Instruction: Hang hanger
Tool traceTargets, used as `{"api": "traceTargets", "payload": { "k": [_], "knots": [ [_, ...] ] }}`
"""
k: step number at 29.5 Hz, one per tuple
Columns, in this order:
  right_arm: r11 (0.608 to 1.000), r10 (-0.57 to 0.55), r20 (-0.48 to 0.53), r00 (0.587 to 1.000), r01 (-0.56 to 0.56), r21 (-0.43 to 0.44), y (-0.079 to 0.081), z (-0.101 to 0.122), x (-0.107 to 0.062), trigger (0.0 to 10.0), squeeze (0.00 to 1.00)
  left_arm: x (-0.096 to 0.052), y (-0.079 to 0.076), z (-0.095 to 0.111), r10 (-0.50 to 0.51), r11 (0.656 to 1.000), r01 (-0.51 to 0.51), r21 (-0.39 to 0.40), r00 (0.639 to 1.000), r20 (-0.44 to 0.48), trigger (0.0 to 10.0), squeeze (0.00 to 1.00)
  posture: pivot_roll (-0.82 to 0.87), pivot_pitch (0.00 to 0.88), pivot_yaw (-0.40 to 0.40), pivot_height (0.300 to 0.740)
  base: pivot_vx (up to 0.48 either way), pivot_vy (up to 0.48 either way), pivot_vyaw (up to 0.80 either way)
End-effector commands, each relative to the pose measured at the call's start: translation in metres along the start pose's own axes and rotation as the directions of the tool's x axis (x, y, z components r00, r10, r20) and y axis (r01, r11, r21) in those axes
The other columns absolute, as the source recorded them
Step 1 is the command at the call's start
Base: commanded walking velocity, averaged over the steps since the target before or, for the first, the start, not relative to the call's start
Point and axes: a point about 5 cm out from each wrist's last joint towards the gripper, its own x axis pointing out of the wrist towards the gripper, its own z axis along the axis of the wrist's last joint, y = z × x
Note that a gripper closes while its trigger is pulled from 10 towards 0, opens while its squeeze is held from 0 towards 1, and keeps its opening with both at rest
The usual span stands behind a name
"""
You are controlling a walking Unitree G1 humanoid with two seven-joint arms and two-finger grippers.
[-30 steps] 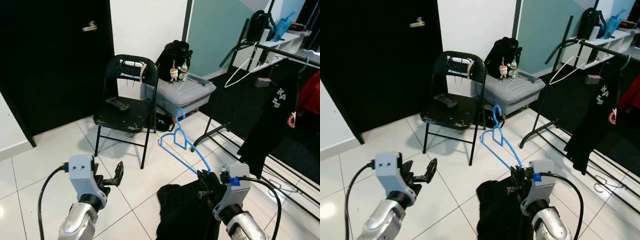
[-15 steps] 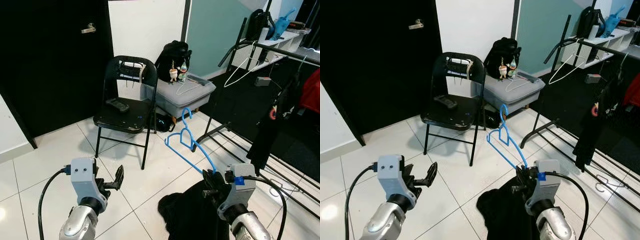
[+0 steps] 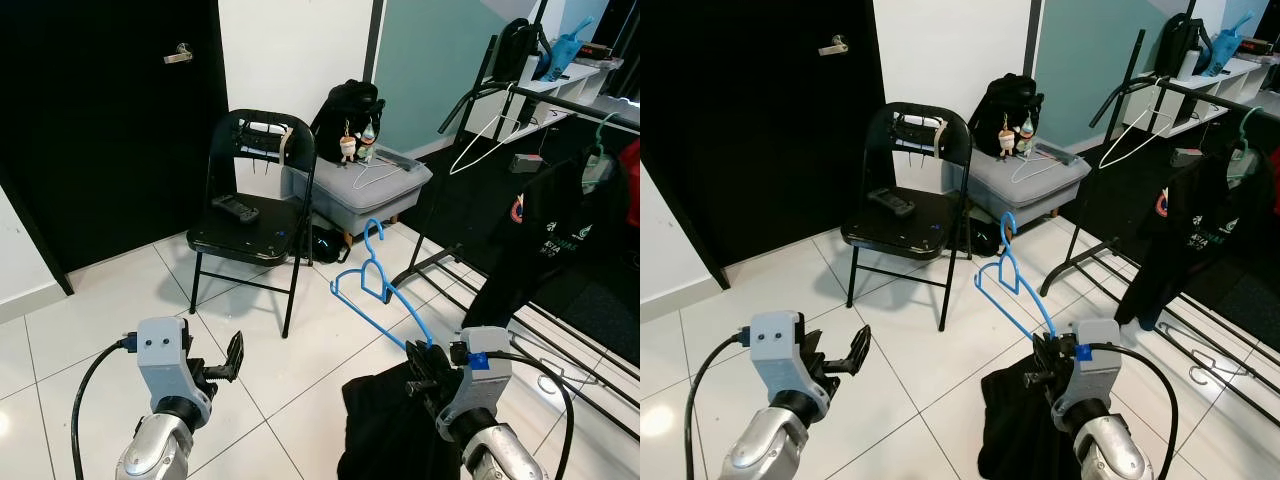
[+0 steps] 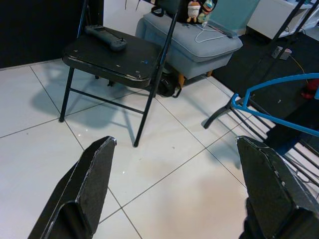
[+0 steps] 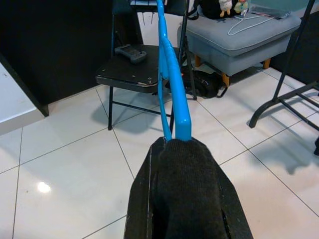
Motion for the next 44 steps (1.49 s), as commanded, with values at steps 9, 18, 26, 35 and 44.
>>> {"api": "traceTargets", "payload": {
  "k": [9, 18, 26, 35, 44],
  "knots": [
    [1.0, 0.003, 0.031, 1.0, -0.003, 0.005, 0.0026, 0.0079, -0.0032, 10.0, 0.0, -0.0042, -0.0012, 0.0, 0.004, 1.0, -0.005, -0.006, 1.0, -0.01, 10.0, 0.0, -0.07, 0.0, -0.044, 0.74, 0.0, 0.0, 0.0],
    [1.0, 0.003, 0.03, 1.0, -0.003, 0.009, 0.0032, 0.0084, -0.0045, 10.0, 0.0, -0.0056, -0.0012, 0.0001, 0.006, 1.0, -0.006, -0.005, 1.0, -0.012, 10.0, 0.0, -0.07, 0.0, -0.043, 0.74, 0.0, 0.0, 0.0],
    [1.0, 0.002, 0.033, 0.999, -0.003, 0.011, 0.0033, 0.0089, -0.002, 10.0, 0.0, -0.0029, -0.0001, 0.0, 0.006, 1.0, -0.006, -0.006, 1.0, -0.014, 10.0, 0.0, -0.08, 0.0, -0.035, 0.74, 0.0, 0.0, 0.0],
    [1.0, 0.0, 0.039, 0.999, -0.001, 0.017, 0.0048, 0.0099, -0.0024, 10.0, 0.0, -0.0032, 0.0024, 0.0005, 0.008, 1.0, -0.008, -0.002, 1.0, -0.017, 10.0, 0.0, -0.08, 0.0, -0.028, 0.74, 0.0, 0.0, 0.0],
    [1.0, -0.002, 0.05, 0.999, 0.001, 0.025, 0.0079, 0.0112, -0.0013, 10.0, 0.0, -0.0026, 0.0069, 0.0012, 0.012, 1.0, -0.012, 0.008, 1.0, -0.022, 10.0, 0.0, -0.06, 0.0, -0.013, 0.74, 0.0, 0.0, 0.0]
  ]
}}
